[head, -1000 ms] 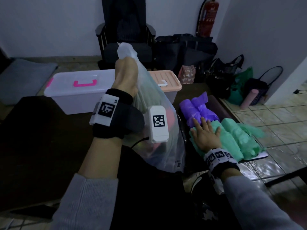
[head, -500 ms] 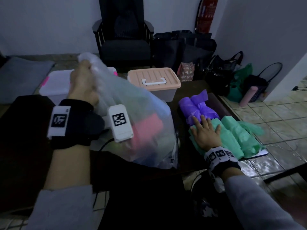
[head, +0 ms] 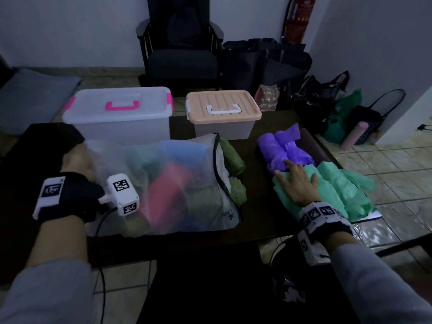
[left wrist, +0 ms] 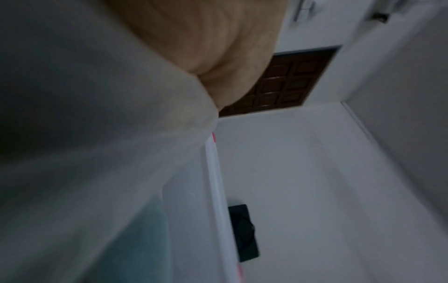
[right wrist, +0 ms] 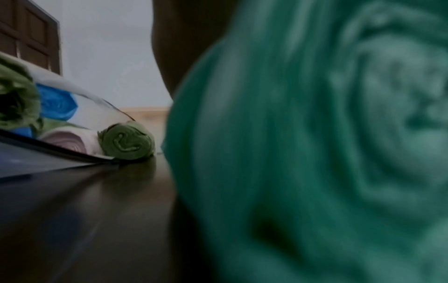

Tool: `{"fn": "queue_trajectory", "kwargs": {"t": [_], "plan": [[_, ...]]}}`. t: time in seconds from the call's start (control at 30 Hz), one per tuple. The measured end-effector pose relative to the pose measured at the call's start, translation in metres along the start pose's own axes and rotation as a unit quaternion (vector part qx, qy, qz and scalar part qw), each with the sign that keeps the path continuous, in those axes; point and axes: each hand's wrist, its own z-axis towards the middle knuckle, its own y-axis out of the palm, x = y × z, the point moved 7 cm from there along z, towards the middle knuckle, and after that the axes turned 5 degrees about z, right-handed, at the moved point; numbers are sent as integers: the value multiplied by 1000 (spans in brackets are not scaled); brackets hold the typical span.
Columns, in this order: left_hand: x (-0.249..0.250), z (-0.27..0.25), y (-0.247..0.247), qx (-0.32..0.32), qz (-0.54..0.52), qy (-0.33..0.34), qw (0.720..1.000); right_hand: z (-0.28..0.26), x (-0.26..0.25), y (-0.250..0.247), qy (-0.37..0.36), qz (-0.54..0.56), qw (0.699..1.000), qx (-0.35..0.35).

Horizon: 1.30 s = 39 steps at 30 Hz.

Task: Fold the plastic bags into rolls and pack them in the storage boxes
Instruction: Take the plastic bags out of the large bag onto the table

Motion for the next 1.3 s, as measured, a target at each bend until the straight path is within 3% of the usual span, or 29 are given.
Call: {"fn": "queue_trajectory", "kwargs": {"t": [0.13,0.27,0.3,0.4,0.53,0.63,0.7,0.8,0.9,0.97,1.07,1.2,1.3], "plan": [[15,-13,-2,1,104,26,994,2,-5,-13,3,29,999,28],[51,-39,-2,133,282,95,945,2,-20,-32,-57,21,992,112],[66,-51,9,127,297,123,938,1,-27,-37,-80,36,987,136],[100,-89,73,-10,259,208,943,-2,-49,-43,-103,115,977,144],[94,-153,167,-201,264,213,919,5,-78,-23,-75,125,989,25],[73,-173,197,-240,347,218,880,-3,-90,-6,-70,84,991,-78],[67,-165,200,-244,372,213,870,-11,-92,-2,-77,36,991,-107],[58,-149,198,-283,329,178,883,-12,-99,-11,-88,41,992,-85],[43,-142,195,-350,170,70,919,0,-117,-24,-106,88,989,-51],[38,-142,194,-368,94,34,924,15,-129,-23,-105,97,989,-36],[35,-135,188,-344,24,48,937,35,-141,-5,-82,99,991,-48],[30,-122,180,-300,35,93,949,46,-145,36,-25,113,985,-126],[31,-109,168,-230,20,113,966,46,-142,46,-9,113,987,-112]]}}
